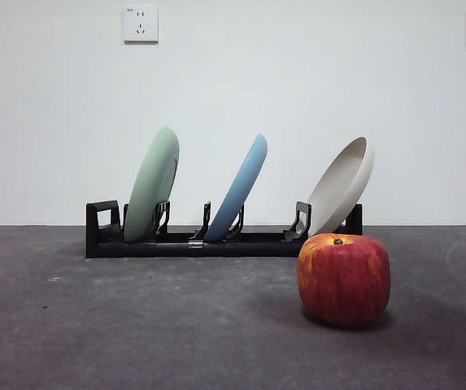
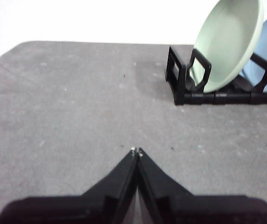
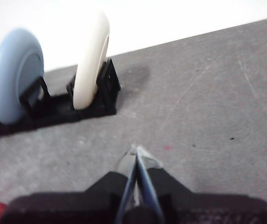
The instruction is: Take the green plate from the plate rack,put the plate on the table,take the apple from the table,put the apple in the plate
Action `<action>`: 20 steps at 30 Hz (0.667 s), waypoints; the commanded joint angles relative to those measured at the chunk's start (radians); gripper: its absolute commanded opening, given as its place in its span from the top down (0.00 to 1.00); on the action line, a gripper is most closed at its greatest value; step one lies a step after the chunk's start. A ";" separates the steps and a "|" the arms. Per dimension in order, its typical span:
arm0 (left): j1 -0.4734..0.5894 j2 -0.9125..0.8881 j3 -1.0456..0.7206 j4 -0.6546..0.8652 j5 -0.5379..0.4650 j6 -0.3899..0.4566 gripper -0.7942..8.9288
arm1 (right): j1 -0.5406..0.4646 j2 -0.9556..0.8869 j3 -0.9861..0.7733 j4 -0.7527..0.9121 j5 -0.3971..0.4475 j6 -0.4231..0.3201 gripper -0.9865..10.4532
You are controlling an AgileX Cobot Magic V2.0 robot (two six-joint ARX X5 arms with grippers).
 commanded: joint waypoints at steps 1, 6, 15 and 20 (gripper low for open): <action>0.003 -0.003 -0.013 0.033 0.004 -0.020 0.92 | 0.000 0.001 0.007 0.004 -0.002 0.124 0.92; 0.003 -0.003 0.024 0.026 0.003 -0.072 0.92 | 0.000 0.053 0.081 0.002 -0.003 0.185 0.92; 0.003 0.131 0.231 -0.011 -0.003 -0.134 0.92 | 0.000 0.323 0.359 -0.003 -0.029 0.133 0.92; 0.003 0.299 0.394 -0.011 0.007 -0.142 0.92 | 0.000 0.515 0.536 -0.008 -0.062 0.048 0.92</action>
